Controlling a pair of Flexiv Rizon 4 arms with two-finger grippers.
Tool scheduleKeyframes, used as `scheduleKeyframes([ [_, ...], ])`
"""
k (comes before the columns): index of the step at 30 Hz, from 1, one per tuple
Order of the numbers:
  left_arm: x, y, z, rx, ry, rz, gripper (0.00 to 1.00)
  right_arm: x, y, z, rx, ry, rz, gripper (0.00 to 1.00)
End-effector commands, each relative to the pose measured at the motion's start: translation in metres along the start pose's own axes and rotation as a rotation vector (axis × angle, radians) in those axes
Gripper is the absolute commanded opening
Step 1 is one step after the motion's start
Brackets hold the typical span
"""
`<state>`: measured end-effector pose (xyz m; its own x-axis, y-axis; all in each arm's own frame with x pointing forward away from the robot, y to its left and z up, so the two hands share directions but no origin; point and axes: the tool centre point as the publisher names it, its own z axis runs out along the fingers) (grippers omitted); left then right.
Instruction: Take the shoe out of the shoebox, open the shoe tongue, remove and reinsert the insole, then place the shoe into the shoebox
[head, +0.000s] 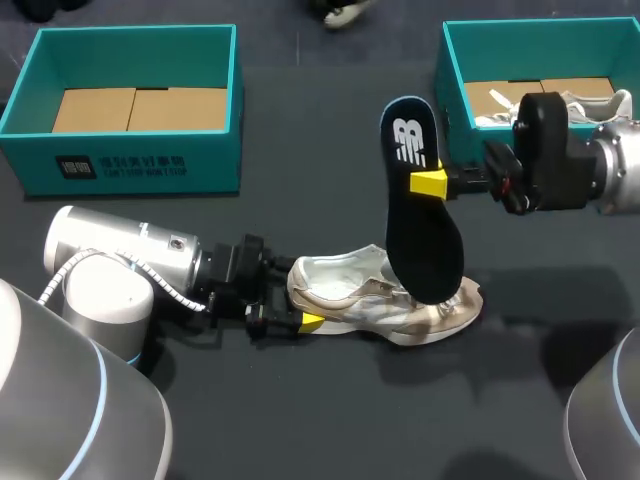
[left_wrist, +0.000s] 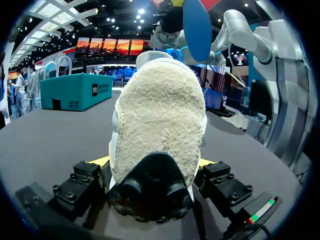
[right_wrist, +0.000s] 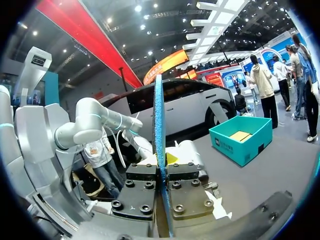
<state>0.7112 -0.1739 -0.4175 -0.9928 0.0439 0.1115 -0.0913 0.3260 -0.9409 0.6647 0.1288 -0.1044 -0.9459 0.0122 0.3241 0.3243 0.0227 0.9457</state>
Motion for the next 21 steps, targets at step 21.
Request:
scheduleKeyframes([
  [21, 0.003, 0.003, 0.0, 0.0, -0.001, 0.0, 0.0, 0.024, -0.022, -0.012, -0.006, -0.117, 0.075, 0.0],
])
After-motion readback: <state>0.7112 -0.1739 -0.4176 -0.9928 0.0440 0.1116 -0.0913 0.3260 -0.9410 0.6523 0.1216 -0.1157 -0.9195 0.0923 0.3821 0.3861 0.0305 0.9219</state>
